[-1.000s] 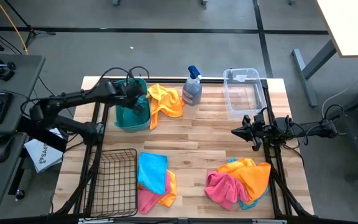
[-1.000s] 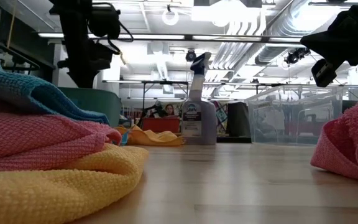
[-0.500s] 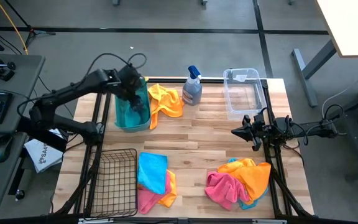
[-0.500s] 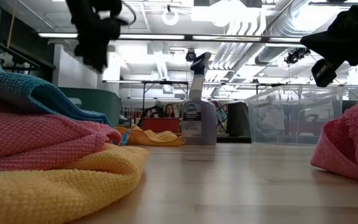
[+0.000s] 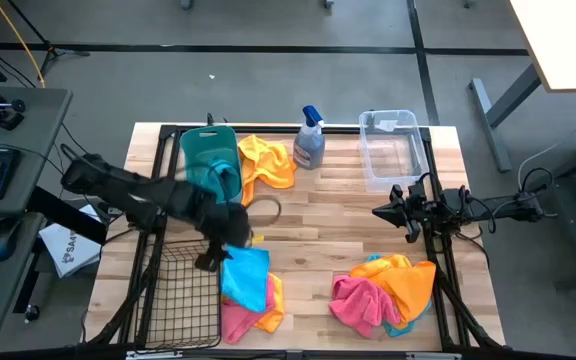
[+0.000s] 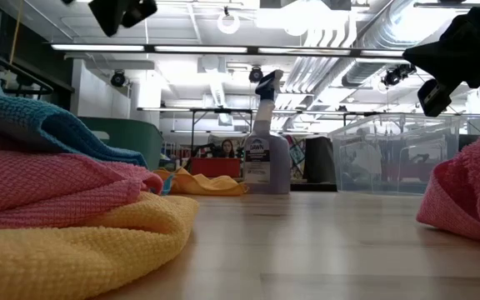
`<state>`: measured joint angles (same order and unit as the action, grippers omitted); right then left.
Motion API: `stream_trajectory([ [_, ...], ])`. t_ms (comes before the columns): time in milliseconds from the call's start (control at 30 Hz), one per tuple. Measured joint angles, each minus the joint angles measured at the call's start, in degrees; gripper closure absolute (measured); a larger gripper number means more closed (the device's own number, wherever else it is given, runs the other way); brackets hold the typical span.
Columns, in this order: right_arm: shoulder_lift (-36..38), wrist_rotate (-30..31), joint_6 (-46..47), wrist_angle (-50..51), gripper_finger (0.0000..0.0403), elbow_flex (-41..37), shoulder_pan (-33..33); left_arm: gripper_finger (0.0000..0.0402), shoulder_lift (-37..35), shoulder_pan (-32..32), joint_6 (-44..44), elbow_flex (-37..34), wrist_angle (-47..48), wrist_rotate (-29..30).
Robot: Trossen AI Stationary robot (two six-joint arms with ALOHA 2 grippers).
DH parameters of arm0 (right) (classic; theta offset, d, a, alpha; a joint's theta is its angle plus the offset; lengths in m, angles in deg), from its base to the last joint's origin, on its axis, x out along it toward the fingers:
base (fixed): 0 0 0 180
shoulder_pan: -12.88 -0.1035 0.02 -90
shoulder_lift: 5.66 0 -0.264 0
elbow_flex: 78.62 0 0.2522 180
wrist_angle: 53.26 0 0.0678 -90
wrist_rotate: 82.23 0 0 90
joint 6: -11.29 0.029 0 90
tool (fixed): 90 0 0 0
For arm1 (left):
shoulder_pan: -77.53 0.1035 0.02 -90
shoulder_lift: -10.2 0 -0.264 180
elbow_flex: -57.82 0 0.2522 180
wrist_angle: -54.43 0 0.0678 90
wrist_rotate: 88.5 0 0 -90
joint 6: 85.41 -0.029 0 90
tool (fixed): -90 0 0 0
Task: Sort microfiber towel by color & place in baskets
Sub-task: Put the right pink towel in the transparent bin
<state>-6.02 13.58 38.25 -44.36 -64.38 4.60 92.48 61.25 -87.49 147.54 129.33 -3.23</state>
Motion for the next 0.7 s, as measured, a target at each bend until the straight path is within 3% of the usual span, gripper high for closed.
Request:
stream_trajectory([
  [100,0.0,0.0,0.0,0.0,0.0402,0.0,0.0,0.019,2.9,-1.6,-0.9,0.4,-3.5,5.5],
  [333,0.0,0.0,0.0,0.0,0.0402,0.0,0.0,0.019,11.4,4.3,1.3,6.3,-8.8,5.1],
  [533,0.0,0.0,0.0,0.1,0.0402,0.0,0.0,0.019,12.4,6.9,12.0,9.7,-10.9,-3.0],
  [700,0.0,0.0,0.0,0.4,0.0402,0.0,0.0,0.019,8.5,8.4,18.9,9.6,-23.8,-3.3],
])
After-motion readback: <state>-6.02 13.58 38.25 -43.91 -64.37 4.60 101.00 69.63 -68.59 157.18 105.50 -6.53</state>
